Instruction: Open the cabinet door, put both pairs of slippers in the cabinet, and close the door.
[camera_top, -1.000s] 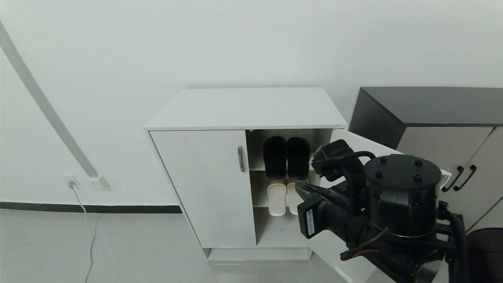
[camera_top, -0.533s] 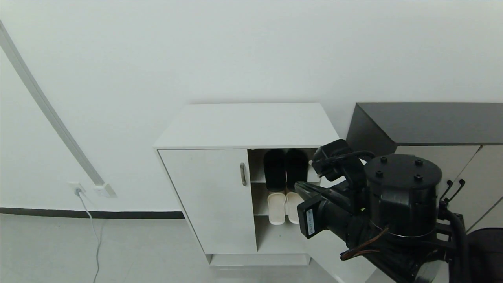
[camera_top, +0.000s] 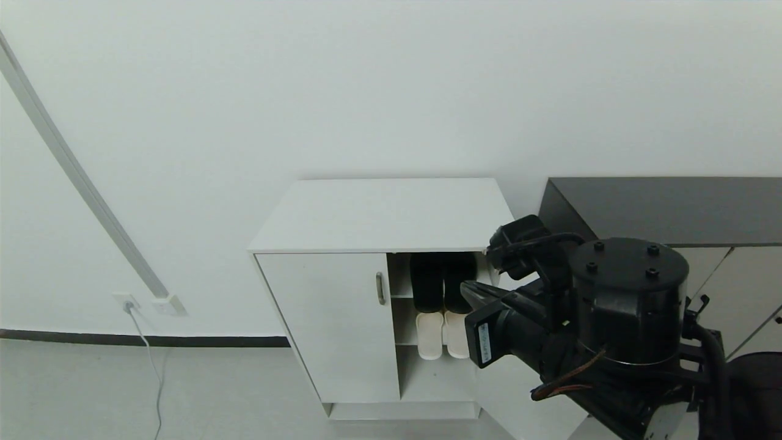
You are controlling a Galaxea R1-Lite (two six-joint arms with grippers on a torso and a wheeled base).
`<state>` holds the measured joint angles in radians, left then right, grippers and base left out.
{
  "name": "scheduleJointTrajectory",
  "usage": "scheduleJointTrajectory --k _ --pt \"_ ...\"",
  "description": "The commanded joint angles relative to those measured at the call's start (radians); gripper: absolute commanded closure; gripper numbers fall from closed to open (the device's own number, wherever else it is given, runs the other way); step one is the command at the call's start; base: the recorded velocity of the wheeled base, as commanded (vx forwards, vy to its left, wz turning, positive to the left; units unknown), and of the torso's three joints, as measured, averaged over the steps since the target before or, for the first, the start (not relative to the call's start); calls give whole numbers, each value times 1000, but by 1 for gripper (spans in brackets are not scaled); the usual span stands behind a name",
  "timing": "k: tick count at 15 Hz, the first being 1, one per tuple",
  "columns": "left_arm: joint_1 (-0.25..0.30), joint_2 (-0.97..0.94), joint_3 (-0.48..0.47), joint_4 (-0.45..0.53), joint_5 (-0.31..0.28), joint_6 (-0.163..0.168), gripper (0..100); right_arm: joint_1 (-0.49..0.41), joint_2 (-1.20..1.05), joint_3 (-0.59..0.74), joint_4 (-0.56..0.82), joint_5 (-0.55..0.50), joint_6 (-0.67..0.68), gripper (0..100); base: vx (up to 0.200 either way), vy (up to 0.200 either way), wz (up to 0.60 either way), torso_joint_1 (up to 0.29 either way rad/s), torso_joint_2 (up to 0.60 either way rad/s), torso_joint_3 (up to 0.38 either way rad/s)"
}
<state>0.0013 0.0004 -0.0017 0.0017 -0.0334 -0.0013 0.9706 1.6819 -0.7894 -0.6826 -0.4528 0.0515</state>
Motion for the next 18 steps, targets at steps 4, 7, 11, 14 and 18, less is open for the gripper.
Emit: scheduleJointTrajectory --k 4,7,11,14,18 --pt "0 0 0 0 0 0 100 -1 2 4 0 0 -4 100 0 0 0 8 -19 -7" --pt "0 1 0 0 0 0 100 -7 -2 1 1 0 -4 100 0 0 -400 3 0 0" --pt "0 1 0 0 0 0 100 -13 -1 -1 0 0 -4 100 0 0 -600 5 1 -1" --pt "0 0 0 0 0 0 100 -26 1 -4 0 -3 -4 100 0 0 -600 6 2 1" --pt "0 0 0 0 1 0 100 -47 4 -1 0 -3 -16 100 0 0 0 0 0 0"
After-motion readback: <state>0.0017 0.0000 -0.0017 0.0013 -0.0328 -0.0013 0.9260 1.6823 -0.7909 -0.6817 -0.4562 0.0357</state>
